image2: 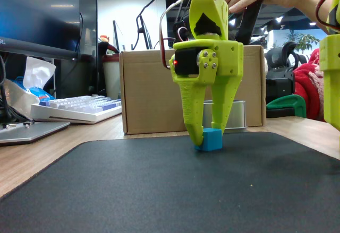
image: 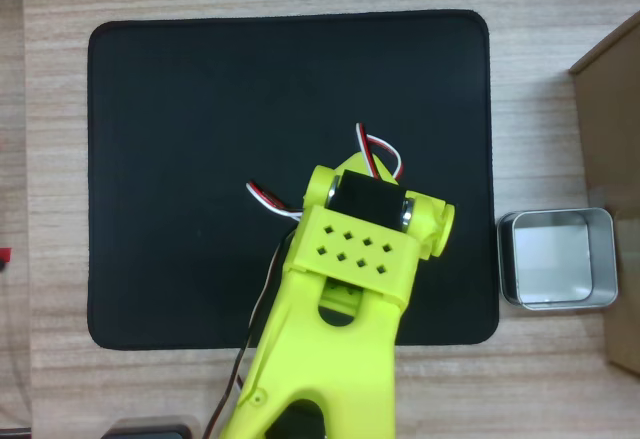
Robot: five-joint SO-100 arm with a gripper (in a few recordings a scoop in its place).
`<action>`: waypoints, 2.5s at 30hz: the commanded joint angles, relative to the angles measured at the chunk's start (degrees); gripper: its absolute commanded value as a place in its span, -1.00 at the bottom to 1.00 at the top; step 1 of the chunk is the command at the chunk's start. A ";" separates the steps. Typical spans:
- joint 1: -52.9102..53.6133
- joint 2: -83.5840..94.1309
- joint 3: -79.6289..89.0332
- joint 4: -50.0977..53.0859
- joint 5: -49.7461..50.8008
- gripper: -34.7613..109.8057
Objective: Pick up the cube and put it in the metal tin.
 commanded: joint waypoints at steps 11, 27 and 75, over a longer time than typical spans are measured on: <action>2.11 19.16 4.13 0.44 6.06 -0.52; 19.42 33.13 -2.55 0.97 12.92 -0.51; 31.90 23.29 3.16 -20.13 10.20 -0.17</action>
